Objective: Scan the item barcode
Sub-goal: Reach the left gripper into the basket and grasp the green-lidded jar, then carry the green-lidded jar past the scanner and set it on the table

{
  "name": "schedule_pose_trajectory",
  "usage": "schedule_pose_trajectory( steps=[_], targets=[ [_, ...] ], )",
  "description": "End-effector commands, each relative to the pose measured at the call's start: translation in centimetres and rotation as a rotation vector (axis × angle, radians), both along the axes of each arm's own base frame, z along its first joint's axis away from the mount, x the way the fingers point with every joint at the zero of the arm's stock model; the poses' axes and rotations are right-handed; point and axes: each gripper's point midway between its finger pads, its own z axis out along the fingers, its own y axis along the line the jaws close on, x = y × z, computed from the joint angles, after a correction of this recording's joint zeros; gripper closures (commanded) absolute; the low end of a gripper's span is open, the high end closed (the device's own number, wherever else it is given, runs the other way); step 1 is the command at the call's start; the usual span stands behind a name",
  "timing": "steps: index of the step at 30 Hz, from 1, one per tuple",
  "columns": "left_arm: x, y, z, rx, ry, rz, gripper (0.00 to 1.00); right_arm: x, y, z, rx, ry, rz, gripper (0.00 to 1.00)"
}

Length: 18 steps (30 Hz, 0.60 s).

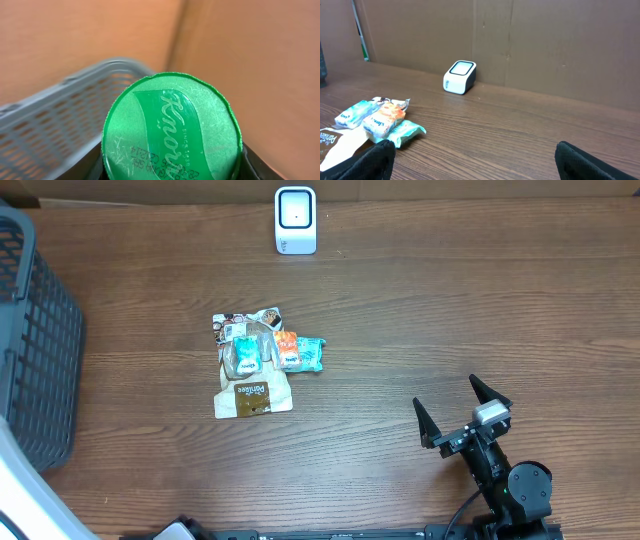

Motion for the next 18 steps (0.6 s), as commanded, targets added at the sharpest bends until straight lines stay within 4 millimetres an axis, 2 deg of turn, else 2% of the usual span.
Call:
schedule_pose_trajectory(
  steps=[1, 4, 9, 10, 13, 18],
  targets=[
    [1.0, -6.5, 1.9, -0.006, -0.045, -0.164, 0.66, 0.1, -0.1, -0.2, 0.004, -0.002, -0.008, 0.00],
    [2.6, -11.1, 0.7, -0.034, -0.001, -0.293, 0.67, 0.1, -0.1, -0.2, 0.004, -0.002, -0.008, 0.00],
    [4.8, -19.0, -2.5, -0.083, 0.119, -0.513, 0.68, 0.1, -0.1, -0.2, 0.004, -0.002, -0.008, 0.00],
    [5.3, -20.9, -3.6, -0.092, 0.158, -0.563, 0.68, 0.1, -0.1, -0.2, 0.004, -0.002, -0.008, 0.00],
    [6.3, -24.4, -5.7, -0.109, 0.234, -0.654, 0.70, 0.1, -0.1, -0.2, 0.004, -0.002, -0.008, 0.00],
    [8.3, -31.1, -11.0, -0.143, 0.399, -0.803, 0.70, 0.1, -0.1, -0.2, 0.004, -0.002, -0.008, 0.00]
  ],
)
